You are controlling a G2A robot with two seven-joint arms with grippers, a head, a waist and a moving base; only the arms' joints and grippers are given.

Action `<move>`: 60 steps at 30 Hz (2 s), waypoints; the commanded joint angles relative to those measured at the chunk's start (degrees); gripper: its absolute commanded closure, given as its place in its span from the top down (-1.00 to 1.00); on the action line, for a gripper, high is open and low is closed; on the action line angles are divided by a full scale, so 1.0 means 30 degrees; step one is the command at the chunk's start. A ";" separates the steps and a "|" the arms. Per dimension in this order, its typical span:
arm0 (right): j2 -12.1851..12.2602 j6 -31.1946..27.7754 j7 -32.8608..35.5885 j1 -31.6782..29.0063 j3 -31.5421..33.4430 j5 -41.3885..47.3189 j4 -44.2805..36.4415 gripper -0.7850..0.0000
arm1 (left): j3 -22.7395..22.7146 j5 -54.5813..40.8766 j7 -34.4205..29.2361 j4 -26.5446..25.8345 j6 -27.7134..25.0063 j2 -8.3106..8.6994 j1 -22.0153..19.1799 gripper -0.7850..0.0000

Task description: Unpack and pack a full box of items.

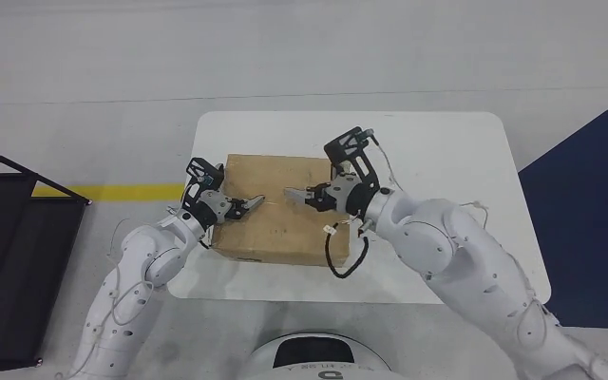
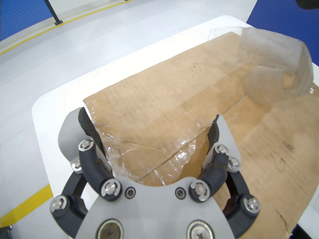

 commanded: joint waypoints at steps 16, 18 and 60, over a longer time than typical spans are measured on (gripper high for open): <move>0.0440 -0.6449 0.0329 -0.3210 0.3707 0.8133 0.2641 1.00 | 0.0000 0.0000 0.0000 0.0000 0.0000 0.0000 0.0000 1.00; 0.0516 -0.7366 0.0628 -0.3780 0.4398 0.9922 0.3558 1.00 | 0.0000 0.0000 0.0000 0.0000 0.0000 0.0000 0.0000 1.00; 0.0006 -0.5247 0.2892 -0.1784 0.2742 1.4659 0.7011 1.00 | 0.0207 0.1474 0.0542 0.1156 0.1574 -0.0031 -0.0768 1.00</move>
